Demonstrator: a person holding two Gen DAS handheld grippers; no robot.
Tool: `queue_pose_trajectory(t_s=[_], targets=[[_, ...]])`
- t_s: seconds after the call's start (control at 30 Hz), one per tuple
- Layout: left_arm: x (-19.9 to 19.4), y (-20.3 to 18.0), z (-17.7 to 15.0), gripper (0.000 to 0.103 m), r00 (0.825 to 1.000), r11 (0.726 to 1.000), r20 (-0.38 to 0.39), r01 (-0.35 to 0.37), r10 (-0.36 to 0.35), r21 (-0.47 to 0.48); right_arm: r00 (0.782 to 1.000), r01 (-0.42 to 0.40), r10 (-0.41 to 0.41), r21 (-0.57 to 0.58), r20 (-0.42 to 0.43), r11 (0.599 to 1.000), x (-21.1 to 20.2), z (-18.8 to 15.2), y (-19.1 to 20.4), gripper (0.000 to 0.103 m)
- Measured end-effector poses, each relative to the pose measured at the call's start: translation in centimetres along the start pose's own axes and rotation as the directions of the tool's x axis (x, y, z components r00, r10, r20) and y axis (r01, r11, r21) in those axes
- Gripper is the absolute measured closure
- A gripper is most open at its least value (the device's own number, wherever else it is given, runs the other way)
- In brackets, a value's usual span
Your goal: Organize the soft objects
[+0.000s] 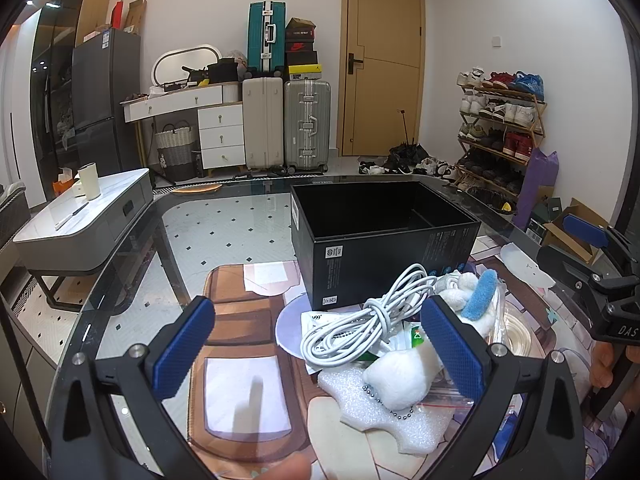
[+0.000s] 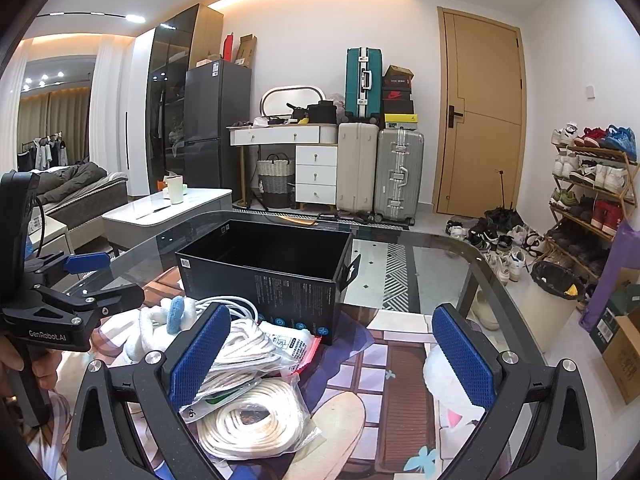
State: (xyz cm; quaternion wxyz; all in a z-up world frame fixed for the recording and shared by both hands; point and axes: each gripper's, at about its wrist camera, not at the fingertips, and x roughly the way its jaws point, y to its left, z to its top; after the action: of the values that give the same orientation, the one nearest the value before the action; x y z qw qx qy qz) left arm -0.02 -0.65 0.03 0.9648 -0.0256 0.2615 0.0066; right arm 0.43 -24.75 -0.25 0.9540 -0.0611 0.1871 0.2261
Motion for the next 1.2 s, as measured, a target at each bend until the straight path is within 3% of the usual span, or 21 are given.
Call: queue_pose_trajectory(t_s=[1.2], targets=[[-0.11,0.08,-0.06,0.000,1.000,1.000,-0.003,0.003,-0.003,0.001,1.000,-0.004,0.003,-0.001,-0.007,1.000,0.20,-0.15,0.07,0.000]])
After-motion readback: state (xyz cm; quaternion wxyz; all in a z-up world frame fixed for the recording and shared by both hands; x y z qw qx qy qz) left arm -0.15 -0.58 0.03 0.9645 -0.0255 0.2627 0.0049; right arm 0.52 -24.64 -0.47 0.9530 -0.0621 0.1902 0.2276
